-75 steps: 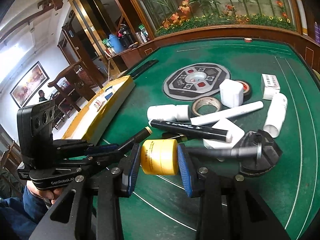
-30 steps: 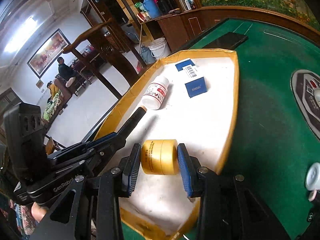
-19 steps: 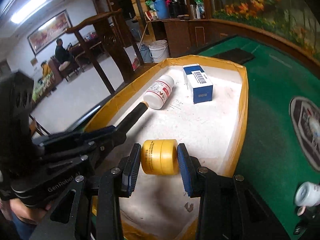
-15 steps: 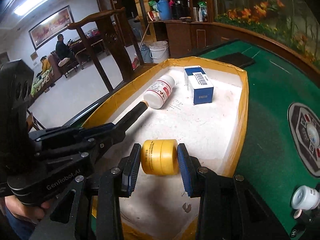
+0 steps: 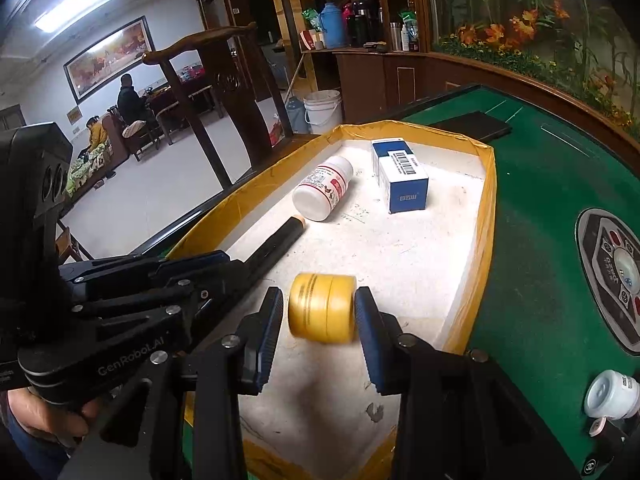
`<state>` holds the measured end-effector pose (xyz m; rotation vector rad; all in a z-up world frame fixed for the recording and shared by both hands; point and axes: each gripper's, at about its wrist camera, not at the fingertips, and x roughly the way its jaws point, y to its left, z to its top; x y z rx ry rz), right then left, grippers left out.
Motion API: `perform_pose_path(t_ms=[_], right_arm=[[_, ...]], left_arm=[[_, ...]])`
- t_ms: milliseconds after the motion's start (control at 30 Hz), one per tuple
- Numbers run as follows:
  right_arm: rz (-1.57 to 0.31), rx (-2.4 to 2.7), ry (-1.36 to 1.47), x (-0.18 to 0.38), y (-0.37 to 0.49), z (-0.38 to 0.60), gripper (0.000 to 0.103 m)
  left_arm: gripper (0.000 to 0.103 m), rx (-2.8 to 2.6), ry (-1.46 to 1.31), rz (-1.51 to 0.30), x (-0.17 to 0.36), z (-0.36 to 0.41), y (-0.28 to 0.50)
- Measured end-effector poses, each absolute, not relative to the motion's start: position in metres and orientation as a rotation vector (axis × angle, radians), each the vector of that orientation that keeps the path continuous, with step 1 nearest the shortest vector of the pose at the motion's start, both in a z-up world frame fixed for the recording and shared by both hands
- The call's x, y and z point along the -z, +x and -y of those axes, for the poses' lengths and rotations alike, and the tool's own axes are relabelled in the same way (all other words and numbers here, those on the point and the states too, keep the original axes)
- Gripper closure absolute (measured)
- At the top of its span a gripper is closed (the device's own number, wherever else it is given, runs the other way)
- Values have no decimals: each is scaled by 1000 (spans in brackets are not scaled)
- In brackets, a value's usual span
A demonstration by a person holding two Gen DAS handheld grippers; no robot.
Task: Organize rigid objects
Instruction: 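Carry the marker into the tray with the left tool while the right drops the tape there, then move both tools back over the remaining items on the table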
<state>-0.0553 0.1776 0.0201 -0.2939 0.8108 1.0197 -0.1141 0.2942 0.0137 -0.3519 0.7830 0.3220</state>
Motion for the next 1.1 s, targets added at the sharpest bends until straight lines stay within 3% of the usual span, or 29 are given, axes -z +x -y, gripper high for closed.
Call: perform_pose_path(t_ms=[167, 333, 400, 833, 1100], right_arm=[[-797, -1019, -257, -27, -52, -171, 67], [-796, -1013, -212, -34, -48, -162, 67], [-805, -1014, -185, -36, -46, -158, 67], [-802, -993, -24, -60, -35, -104, 66], [-787, -907, 129, -69, -22, -10, 62]], left_arm=[[60, -333, -331, -768, -22, -287, -118], [57, -338, -316, -760, -30, -279, -122], [49, -337, -308, -755, -34, -274, -123], [43, -263, -224, -715, -59, -228, -126], [42, -94, -133, -741, -53, -169, -107]])
